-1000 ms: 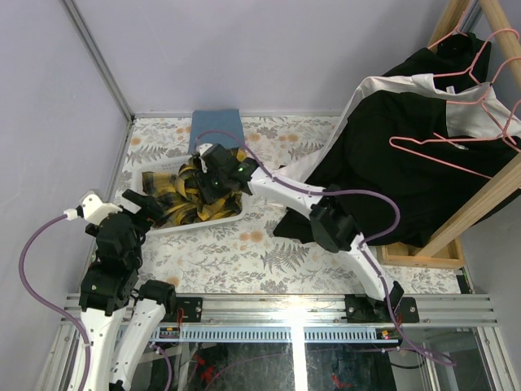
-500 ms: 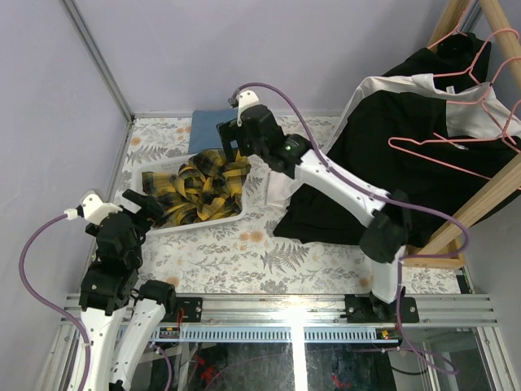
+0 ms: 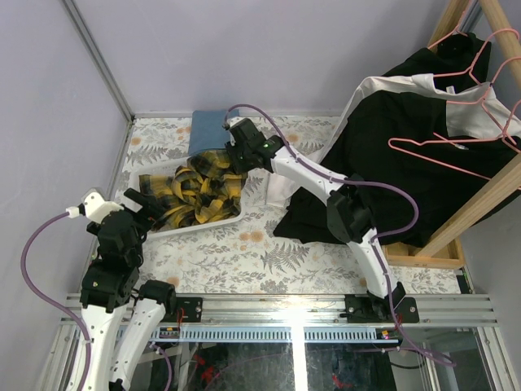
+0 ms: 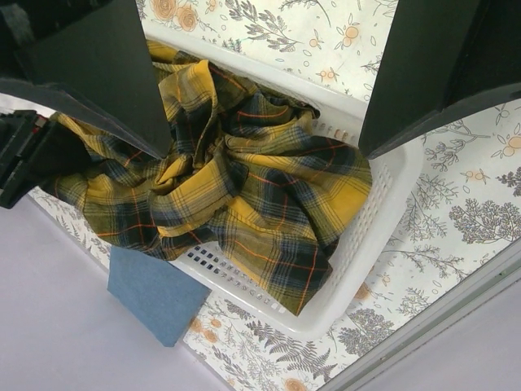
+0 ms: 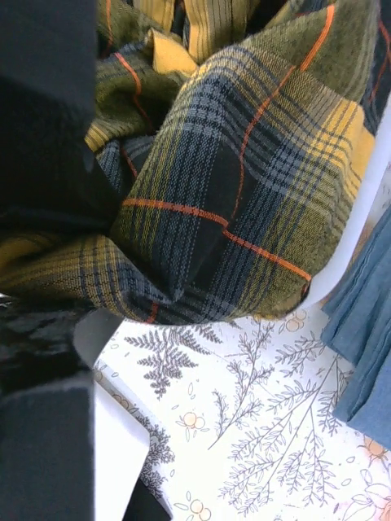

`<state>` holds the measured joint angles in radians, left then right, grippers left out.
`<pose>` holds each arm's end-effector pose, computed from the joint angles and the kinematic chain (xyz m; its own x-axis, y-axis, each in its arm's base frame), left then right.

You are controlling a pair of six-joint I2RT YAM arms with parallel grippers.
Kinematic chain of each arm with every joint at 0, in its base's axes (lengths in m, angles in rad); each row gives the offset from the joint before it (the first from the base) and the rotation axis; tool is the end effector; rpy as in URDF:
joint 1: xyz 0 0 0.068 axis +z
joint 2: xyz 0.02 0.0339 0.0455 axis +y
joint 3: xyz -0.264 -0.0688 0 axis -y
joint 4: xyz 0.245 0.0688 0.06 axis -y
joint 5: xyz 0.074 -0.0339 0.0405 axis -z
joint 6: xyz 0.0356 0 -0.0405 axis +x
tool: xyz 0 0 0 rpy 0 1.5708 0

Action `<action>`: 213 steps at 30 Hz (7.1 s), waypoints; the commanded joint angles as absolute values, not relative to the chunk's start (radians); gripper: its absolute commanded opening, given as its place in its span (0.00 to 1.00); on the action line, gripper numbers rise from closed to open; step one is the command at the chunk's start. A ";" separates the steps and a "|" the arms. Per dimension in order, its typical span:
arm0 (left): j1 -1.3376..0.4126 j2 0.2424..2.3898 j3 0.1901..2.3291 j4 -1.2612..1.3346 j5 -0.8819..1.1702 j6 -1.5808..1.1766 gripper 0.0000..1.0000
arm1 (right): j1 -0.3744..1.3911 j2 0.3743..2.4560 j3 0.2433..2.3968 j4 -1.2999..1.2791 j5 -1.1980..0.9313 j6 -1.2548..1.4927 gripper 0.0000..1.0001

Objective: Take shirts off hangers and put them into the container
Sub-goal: Adjust the shirt in the bin, then pick up the hanger from the clothesline.

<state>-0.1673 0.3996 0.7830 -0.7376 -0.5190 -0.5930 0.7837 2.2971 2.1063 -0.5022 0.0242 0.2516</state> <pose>0.0818 0.0041 0.3271 -0.1081 -0.4739 -0.8739 -0.4516 0.8065 -0.3815 0.3771 0.3746 0.2533 -0.6107 -0.2572 -0.7490 -0.5581 0.8108 0.1766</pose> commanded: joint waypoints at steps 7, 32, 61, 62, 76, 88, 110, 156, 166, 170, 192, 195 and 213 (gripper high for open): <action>-0.160 0.406 0.775 -0.699 -0.518 -0.583 1.00 | 0.934 2.173 2.127 -0.498 0.208 0.158 0.34; -0.159 0.402 0.775 -0.701 -0.520 -0.583 1.00 | 0.870 2.415 2.202 -0.616 0.021 0.257 0.42; -0.158 0.409 0.775 -0.700 -0.516 -0.583 1.00 | 0.871 2.503 2.369 -0.629 0.028 0.232 0.33; -0.158 0.410 0.776 -0.701 -0.515 -0.583 1.00 | 0.873 2.482 2.356 -0.616 0.018 0.229 0.35; -0.157 0.414 0.767 -0.679 -0.481 -0.559 1.00 | 0.888 1.845 1.769 -0.285 0.127 0.178 0.75; -0.158 0.467 0.743 -0.437 -0.045 -0.499 1.00 | 0.888 1.215 0.822 0.106 0.189 0.300 0.79; -0.696 1.505 1.360 0.335 0.274 -0.257 1.00 | 0.887 0.991 0.240 0.319 -0.087 0.507 0.80; -0.809 2.219 2.137 0.415 0.319 -0.291 0.80 | 0.887 0.824 0.195 0.127 -0.214 0.513 0.81; -0.808 2.139 1.997 0.551 0.153 -0.226 0.92 | 0.888 0.800 0.186 0.127 -0.201 0.515 0.81; -0.795 2.167 2.036 0.546 0.145 -0.251 0.92 | 0.888 0.805 0.187 0.129 -0.202 0.515 0.81; -0.762 2.411 2.384 0.439 0.445 -0.436 0.80 | 0.888 0.862 0.180 0.171 -0.214 0.536 0.81; -0.771 2.400 2.380 0.444 0.484 -0.439 0.65 | 0.888 0.874 0.182 0.175 -0.214 0.536 0.81; -0.821 2.292 2.322 0.494 0.624 -0.410 0.55 | 0.888 0.901 0.189 0.177 -0.211 0.538 0.81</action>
